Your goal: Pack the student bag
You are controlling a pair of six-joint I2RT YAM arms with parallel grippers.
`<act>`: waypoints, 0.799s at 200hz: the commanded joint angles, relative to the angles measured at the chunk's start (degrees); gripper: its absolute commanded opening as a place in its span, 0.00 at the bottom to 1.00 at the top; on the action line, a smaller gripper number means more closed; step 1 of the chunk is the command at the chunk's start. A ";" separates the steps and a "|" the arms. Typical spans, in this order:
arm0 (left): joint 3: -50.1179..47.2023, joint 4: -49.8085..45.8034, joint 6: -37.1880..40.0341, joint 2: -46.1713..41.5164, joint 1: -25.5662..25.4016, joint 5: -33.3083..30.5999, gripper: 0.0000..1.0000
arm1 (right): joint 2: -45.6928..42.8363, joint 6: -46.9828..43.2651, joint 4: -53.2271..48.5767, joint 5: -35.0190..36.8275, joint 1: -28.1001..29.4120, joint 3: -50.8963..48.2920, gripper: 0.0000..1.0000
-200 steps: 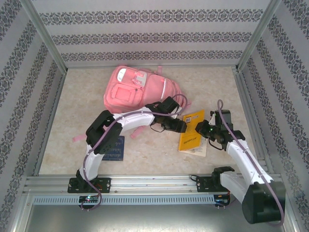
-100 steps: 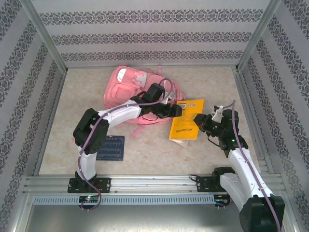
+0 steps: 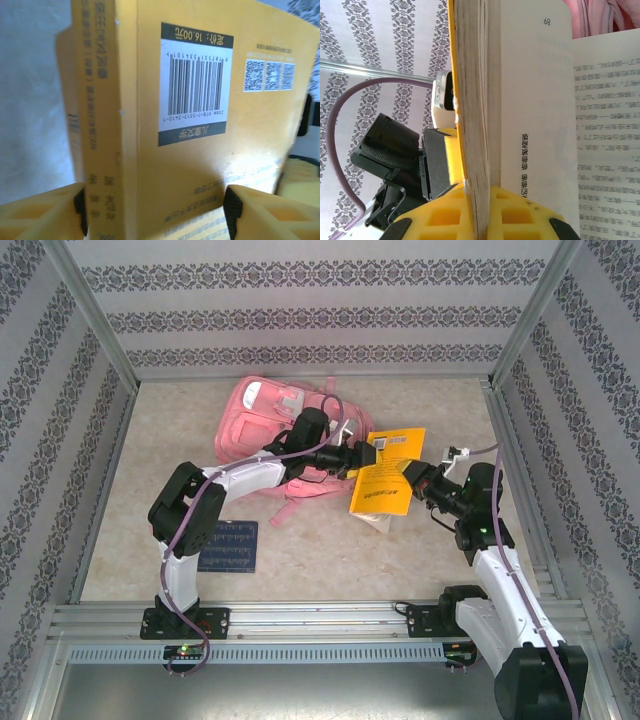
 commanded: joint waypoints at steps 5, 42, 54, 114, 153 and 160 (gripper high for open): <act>-0.61 12.42 -6.54 -1.53 0.34 4.10 0.61 | 0.72 -0.75 5.98 -2.16 -0.66 0.09 0.00; -1.77 17.61 -9.59 -1.42 0.85 4.34 0.36 | 2.21 -3.48 2.94 -0.63 -1.43 -0.18 0.00; -1.94 18.10 -9.91 -1.38 1.18 4.33 0.28 | 2.43 -4.61 1.16 -0.20 -1.80 0.15 0.00; -2.82 23.63 -13.40 -1.05 2.32 4.42 0.03 | 1.89 -10.42 -9.62 4.59 -2.07 2.20 0.60; -3.51 32.54 -19.37 -0.35 2.78 4.81 0.00 | 4.08 -10.13 -8.81 6.20 -1.98 0.26 0.82; -3.53 33.52 -20.05 -0.25 2.76 4.82 0.00 | 4.72 -9.82 -7.84 5.96 -1.98 0.03 0.86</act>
